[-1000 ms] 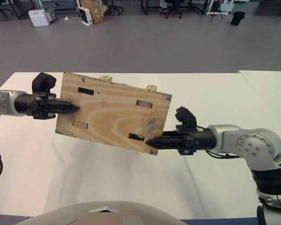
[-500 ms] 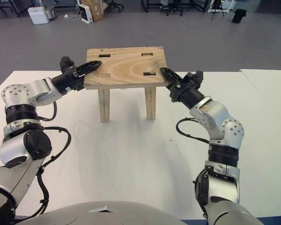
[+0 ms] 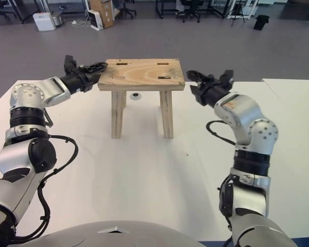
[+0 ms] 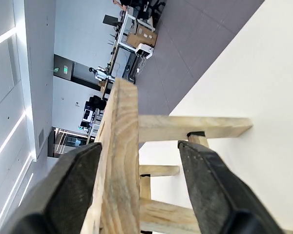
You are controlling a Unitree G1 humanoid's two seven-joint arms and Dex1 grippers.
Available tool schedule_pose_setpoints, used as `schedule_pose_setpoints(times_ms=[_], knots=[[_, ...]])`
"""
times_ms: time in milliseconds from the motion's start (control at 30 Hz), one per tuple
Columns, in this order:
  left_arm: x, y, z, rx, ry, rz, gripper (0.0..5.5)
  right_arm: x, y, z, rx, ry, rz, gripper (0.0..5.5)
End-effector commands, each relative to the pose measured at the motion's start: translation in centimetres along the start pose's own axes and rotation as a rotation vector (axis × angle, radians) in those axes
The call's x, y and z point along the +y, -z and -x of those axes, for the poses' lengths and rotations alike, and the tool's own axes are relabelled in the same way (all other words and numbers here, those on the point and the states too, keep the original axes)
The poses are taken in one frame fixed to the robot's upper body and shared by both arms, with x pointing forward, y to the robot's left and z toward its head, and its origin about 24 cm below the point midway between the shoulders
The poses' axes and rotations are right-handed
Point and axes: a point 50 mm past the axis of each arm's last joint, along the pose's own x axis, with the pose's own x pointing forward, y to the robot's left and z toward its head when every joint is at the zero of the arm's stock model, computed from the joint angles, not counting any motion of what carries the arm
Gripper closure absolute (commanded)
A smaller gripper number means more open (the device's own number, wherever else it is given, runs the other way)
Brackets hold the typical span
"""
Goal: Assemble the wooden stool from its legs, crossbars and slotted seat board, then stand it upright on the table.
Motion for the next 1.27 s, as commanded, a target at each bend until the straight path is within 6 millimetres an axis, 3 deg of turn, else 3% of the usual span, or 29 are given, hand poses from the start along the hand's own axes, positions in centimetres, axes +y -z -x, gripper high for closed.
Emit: schedule_pose_setpoints(times_ms=[33, 100, 167, 233, 300, 367, 500, 633, 767, 900, 1067, 1200, 1267], knots=[[-0.3, -1.0, 1.6, -0.05, 0.069, -0.034, 2.34, 4.1, -1.8, 1.0, -0.069, -0.149, 0.06, 2.58], [0.5, -2.0, 3.2, -0.137, 0.052, -0.062, 2.34, 3.0, -2.1, 1.4, -0.104, -0.107, 0.172, 2.58], [3.4, -1.5, 5.4, -0.194, -0.059, -0.153, 2.34, -1.7, -2.4, 1.7, -0.173, 0.062, 0.262, 2.58], [6.4, -0.1, 7.0, -0.239, -0.209, -0.315, 2.34, -6.9, -2.3, 2.4, -0.239, 0.229, 0.267, 2.58], [9.0, 2.2, 8.1, -0.329, -0.3, -0.334, 2.34, -11.8, -1.5, 3.3, -0.296, 0.403, 0.361, 2.58], [10.9, 4.5, 8.7, -0.374, -0.37, -0.344, 2.34, -14.9, -0.2, 3.9, -0.307, 0.521, 0.522, 2.58], [14.6, 9.1, 10.5, -0.393, -0.538, -0.409, 2.34, -18.4, 3.3, 4.8, -0.295, 0.637, 0.728, 2.58], [15.9, 12.9, 10.7, -0.503, -0.669, -0.258, 2.34, -22.0, 7.1, 6.1, -0.281, 0.745, 0.664, 2.58], [15.4, 17.0, 10.4, -0.47, -0.706, -0.204, 2.34, -22.4, 9.9, 5.9, -0.29, 0.757, 0.58, 2.58], [14.6, 18.5, 9.8, -0.471, -0.741, -0.142, 2.34, -21.9, 10.6, 5.7, -0.321, 0.769, 0.588, 2.58], [14.2, 18.3, 9.9, -0.463, -0.757, -0.163, 2.34, -21.6, 10.6, 6.5, -0.374, 0.789, 0.642, 2.58], [14.1, 18.2, 9.9, -0.482, -0.757, -0.069, 2.34, -22.2, 10.1, 7.7, -0.47, 0.857, 0.52, 2.58], [12.6, 17.2, 9.3, -0.523, -0.682, -0.063, 2.34, -21.0, 9.6, 7.1, -0.503, 0.795, 0.509, 2.58]])
